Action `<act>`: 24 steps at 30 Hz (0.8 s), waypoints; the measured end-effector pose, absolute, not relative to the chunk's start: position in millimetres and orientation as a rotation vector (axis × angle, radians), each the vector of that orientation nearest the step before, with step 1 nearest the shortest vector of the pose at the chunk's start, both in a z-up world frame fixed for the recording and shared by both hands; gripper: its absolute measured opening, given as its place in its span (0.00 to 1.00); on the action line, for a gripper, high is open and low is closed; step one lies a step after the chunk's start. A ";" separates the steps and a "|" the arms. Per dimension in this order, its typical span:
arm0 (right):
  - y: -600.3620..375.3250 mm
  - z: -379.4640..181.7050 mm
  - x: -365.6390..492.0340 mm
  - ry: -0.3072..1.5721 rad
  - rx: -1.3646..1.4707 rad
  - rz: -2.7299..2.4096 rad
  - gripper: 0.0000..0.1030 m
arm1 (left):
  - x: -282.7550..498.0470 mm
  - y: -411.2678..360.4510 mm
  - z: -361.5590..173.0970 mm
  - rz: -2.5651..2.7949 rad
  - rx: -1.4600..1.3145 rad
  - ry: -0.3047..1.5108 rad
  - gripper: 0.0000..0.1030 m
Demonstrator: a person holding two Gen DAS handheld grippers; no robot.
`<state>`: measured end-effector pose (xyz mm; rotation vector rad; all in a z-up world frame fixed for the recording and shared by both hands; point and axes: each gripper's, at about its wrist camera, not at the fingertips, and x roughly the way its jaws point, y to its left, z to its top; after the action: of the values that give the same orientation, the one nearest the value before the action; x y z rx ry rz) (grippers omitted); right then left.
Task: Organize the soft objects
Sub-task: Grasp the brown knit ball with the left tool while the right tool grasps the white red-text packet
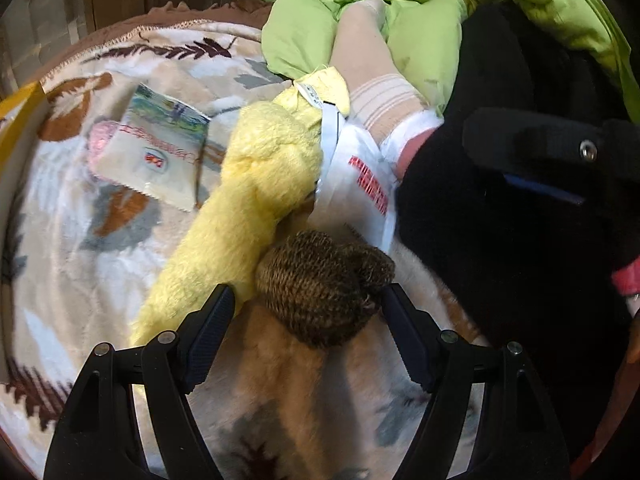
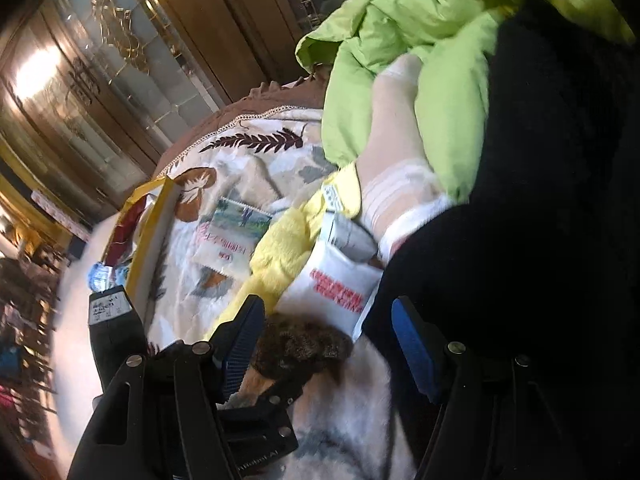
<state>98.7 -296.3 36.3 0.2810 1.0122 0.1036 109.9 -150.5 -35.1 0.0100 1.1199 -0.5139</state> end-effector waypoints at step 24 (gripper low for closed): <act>-220.5 -40.3 163.5 1.298 -0.462 0.431 0.69 | 105.8 -121.9 -36.9 -0.496 -0.064 1.131 0.60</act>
<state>163.5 -220.5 -40.3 -0.4623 1.2983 0.4307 105.8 -121.9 -36.9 -0.0644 1.1305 -0.4960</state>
